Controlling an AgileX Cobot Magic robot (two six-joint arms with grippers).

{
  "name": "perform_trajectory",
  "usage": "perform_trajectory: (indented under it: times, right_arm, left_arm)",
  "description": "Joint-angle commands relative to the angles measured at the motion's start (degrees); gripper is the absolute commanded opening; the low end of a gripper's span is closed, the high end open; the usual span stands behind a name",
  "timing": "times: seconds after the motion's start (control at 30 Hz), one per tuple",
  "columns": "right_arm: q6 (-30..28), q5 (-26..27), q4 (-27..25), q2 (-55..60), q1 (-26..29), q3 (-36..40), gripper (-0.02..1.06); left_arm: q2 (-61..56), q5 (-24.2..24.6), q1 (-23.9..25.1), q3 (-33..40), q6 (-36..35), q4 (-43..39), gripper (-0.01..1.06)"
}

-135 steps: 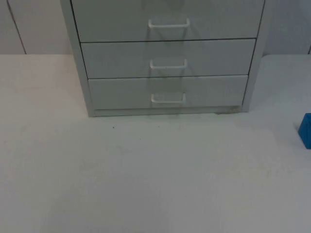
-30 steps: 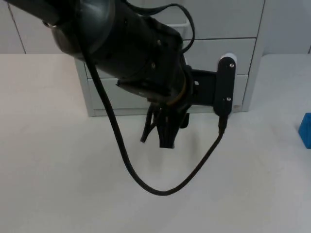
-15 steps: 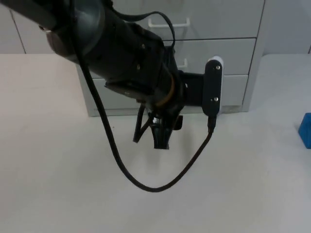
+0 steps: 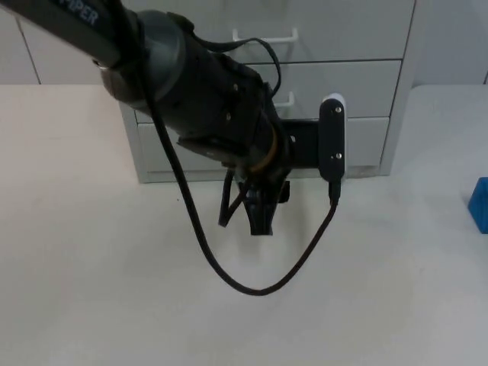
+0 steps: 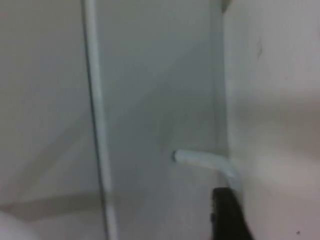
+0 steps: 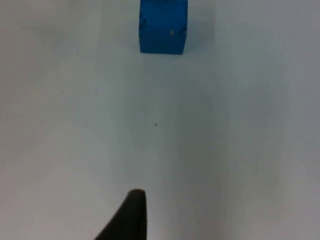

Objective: Open the drawer with the left hand, place the block into the drawer with the right hand, then close the drawer with the left hand.

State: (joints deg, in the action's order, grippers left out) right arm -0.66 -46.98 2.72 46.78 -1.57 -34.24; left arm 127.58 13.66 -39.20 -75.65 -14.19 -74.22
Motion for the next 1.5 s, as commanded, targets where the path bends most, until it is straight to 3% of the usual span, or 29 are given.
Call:
perform_trajectory:
  times: [0.0, 0.03, 0.1, 0.13, 0.3, 0.4, 0.77, 0.97, 1.13, 1.47]
  right_arm:
    - [-0.2, 0.3, 0.2, 0.1, 0.3, 0.0, 1.03]
    - [-0.2, 0.3, 0.2, 0.1, 0.3, 0.0, 1.03]
    - [-0.2, 0.6, 0.1, 0.1, 0.3, 0.0, 1.03]
    - [-0.2, 1.0, 0.1, 0.1, 0.3, 0.0, 1.03]
    - [-0.2, 1.3, 0.1, 0.1, 0.3, 0.0, 1.03]
    - [-0.2, 1.3, 0.1, 0.1, 0.3, 0.0, 1.03]
    - [-0.2, 0.8, 0.1, -0.1, 0.3, 0.0, 1.03]
    - [-0.2, 0.1, 0.0, -0.1, 0.3, 0.0, 1.03]
    - [-0.2, 0.2, 0.0, -0.1, 0.3, 0.0, 1.03]
    - [0.0, 0.2, -0.1, -0.1, 0.3, 0.0, 1.03]
  left_arm:
    - [0.8, -0.1, 0.0, 0.0, -1.1, 2.8, 0.26]
    - [0.8, -0.1, 0.0, 0.0, -1.1, 2.8, 0.26]
    - [0.9, 0.5, 0.0, 0.0, -1.1, 5.4, 0.04]
    - [0.9, 1.4, -0.2, 0.0, -1.1, 7.2, 0.00]
    - [0.7, 5.8, -2.0, 0.0, 0.6, 13.0, 0.00]
    - [-1.0, 9.2, -4.7, 0.9, 9.9, 21.3, 0.00]
    - [-10.7, 13.8, -10.9, 11.2, 29.2, 44.1, 0.00]
    - [-11.0, 14.6, -11.2, 11.4, 30.0, 48.6, 0.00]
    - [-11.0, 16.0, -11.2, 11.4, 37.9, 58.3, 0.00]
    - [-11.0, 15.2, -11.6, 11.4, 40.3, 58.4, 0.00]
